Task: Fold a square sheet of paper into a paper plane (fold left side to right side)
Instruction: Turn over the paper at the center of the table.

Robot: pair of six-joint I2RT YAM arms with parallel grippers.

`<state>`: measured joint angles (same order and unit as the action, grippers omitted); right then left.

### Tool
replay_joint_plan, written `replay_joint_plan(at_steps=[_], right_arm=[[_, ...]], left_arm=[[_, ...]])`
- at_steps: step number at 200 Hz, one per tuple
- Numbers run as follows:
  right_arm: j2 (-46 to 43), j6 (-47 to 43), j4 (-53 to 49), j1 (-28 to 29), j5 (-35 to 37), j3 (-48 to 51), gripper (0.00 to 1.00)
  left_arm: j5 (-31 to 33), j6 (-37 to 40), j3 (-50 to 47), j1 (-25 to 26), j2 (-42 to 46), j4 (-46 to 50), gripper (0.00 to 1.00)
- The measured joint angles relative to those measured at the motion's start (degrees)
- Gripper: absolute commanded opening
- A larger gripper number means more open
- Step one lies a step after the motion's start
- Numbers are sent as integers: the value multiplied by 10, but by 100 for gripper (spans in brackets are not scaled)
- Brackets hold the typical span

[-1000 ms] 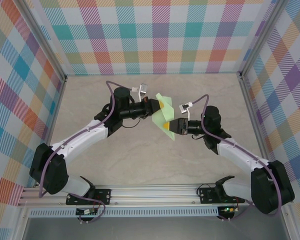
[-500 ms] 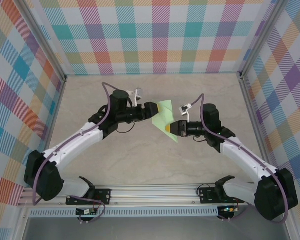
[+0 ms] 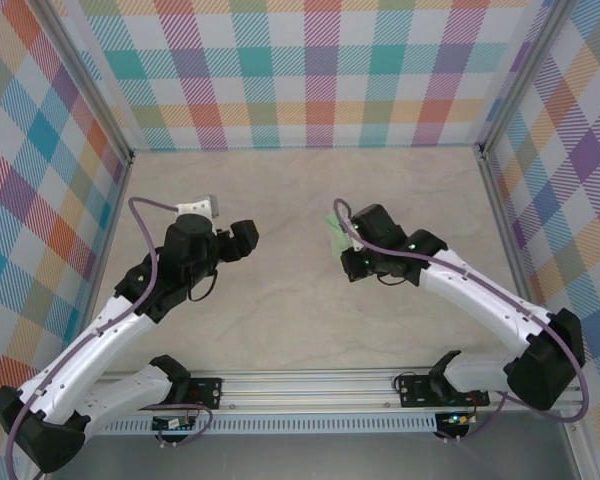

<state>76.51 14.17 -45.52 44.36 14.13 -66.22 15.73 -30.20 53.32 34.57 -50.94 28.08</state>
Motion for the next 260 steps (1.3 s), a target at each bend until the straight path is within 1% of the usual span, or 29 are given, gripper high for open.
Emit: replay_joint_plan(at_steps=[25,58,87,115,139,167,194,213,223,248,252,255,260], right_arm=[[70,-14,-71,40,126,-60,10],[172,-19,-149,82,263,-125,11],[263,-21,-200,114,350,-161,11],[346,-14,-240,132,410,-187,11],[402,-8,-268,139,438,-210,12],[444,-3,-281,145,452,-225,13],[484,-3,-287,148,455,-232,18],[505,-4,-287,155,453,-232,26],[509,-6,-287,158,450,-232,32],[504,-17,-274,166,418,-228,45],[500,-17,-269,167,409,-224,47],[498,-20,-267,168,403,-221,53],[491,-22,-263,169,389,-216,57]], left_arm=[[48,-6,-11,0,22,25,81],[75,-14,-12,0,40,35,81],[80,-17,-12,0,38,38,81],[80,-17,-14,0,38,42,81],[80,-17,-14,0,38,47,81],[80,-17,-15,0,40,49,81],[80,-17,-15,0,43,49,81],[79,-17,-15,0,43,49,81],[79,-17,-15,0,43,49,81],[77,-17,-15,0,42,49,82],[77,-17,-15,0,41,49,82],[75,-17,-15,0,41,49,82],[73,-17,-15,0,39,49,82]])
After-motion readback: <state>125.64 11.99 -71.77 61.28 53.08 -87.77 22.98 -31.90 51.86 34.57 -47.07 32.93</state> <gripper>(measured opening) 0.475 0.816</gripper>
